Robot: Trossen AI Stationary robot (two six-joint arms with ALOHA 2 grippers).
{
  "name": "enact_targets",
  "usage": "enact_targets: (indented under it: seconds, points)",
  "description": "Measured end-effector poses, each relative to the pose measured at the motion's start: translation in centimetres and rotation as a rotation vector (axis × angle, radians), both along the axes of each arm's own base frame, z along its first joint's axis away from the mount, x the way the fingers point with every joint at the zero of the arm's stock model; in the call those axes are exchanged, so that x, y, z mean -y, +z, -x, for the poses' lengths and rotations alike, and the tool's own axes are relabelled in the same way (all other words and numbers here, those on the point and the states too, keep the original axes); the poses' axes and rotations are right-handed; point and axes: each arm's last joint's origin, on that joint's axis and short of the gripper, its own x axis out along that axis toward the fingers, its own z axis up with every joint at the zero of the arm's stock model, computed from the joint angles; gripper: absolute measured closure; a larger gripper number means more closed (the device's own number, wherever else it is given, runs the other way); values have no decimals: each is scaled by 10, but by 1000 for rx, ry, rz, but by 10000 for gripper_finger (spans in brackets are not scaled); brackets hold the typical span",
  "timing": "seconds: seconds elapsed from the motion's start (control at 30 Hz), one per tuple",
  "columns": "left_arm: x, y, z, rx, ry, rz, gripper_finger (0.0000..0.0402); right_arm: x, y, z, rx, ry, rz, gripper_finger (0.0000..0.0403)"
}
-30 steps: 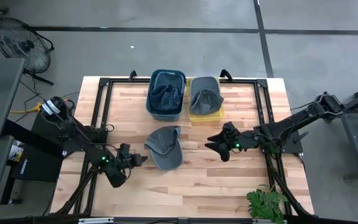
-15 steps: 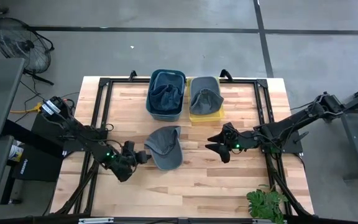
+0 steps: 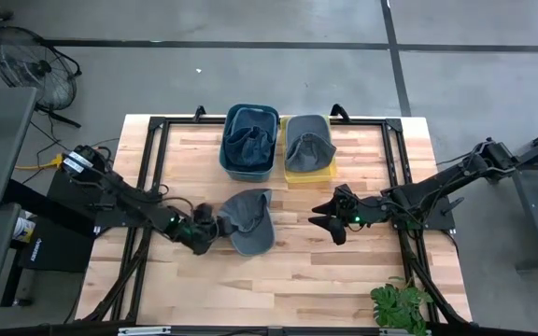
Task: Pick & Place hat
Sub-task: Put the gray cap into the yellow bin
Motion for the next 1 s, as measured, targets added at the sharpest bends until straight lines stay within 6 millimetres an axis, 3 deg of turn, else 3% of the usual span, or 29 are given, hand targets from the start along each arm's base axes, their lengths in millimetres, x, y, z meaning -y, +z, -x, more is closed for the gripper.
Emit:
enact_targets:
  seconds: [0.3, 0.77, 1.0]
  points:
    - [-7, 1, -7, -5, -28, 34, 200, 0, 0, 0, -3, -4, -9, 192]
    - [-7, 1, -7, -17, -69, -5, 387, 0, 0, 0, -3, -4, -9, 192]
    - [-7, 2, -7, -7, -75, -33, 393, -1, 0, 0, -7, 18, -19, 192]
